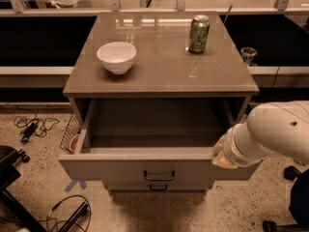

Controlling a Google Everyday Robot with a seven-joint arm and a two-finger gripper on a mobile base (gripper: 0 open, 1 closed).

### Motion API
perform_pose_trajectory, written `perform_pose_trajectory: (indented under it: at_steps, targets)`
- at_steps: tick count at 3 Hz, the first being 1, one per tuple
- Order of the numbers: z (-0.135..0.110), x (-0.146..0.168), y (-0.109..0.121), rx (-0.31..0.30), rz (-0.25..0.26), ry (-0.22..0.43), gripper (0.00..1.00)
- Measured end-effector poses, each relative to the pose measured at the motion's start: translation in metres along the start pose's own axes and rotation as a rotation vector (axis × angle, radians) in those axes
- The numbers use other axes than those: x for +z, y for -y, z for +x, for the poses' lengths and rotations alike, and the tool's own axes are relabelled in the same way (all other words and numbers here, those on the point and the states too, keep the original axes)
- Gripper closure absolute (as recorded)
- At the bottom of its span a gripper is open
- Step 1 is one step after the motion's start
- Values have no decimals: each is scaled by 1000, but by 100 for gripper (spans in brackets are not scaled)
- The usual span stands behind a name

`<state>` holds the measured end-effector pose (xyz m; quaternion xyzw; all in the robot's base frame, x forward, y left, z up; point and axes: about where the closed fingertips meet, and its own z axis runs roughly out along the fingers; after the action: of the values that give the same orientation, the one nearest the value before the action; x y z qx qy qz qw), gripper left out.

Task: Open top drawer

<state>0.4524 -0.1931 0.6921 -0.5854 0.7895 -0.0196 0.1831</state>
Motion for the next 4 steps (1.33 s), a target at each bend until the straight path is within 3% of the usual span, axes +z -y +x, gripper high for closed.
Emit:
perform_pose_trajectory:
  at_steps: [1,2,4]
  targets:
    - [0,0,0,0,0,0,100]
    - [-6,-12,14,-22,3,-36,100]
    - [-24,-97,68,-58,56,-241,100]
